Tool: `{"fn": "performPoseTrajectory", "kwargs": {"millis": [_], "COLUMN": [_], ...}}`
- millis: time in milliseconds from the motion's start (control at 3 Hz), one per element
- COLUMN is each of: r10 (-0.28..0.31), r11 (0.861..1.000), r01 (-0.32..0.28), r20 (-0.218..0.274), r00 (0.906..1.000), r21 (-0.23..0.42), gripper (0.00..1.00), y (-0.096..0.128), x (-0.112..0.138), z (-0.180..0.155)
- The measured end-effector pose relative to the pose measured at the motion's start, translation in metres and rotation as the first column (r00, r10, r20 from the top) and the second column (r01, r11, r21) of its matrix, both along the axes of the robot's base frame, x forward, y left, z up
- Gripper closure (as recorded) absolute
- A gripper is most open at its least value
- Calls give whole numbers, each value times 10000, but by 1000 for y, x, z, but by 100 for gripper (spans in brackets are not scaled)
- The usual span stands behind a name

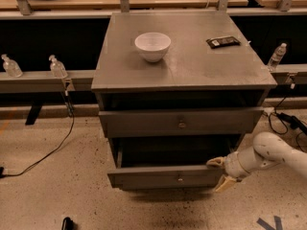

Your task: Open middle drawer

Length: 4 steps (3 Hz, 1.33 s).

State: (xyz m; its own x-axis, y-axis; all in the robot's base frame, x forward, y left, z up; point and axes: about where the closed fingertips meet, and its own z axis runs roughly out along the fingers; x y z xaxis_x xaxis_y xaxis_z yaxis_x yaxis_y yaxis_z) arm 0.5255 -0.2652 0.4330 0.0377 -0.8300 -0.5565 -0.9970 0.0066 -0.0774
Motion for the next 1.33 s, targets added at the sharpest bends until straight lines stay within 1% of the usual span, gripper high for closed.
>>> {"fn": "performPoseTrajectory", "kwargs": {"millis": [333,667,1000,1333], "r10": [0,1,443,1040], "r11": [10000,10000,9990,9946], "r01": [0,-1,-441,-1033], "r20": [0,1,555,1408], "r00": [10000,10000,9975,9846], "r21": [0,0,-56,-122], "gripper": [28,12,0,0], "y": [0,0,34,83], "x": [0,0,1,5], "z": [0,0,30,76]}}
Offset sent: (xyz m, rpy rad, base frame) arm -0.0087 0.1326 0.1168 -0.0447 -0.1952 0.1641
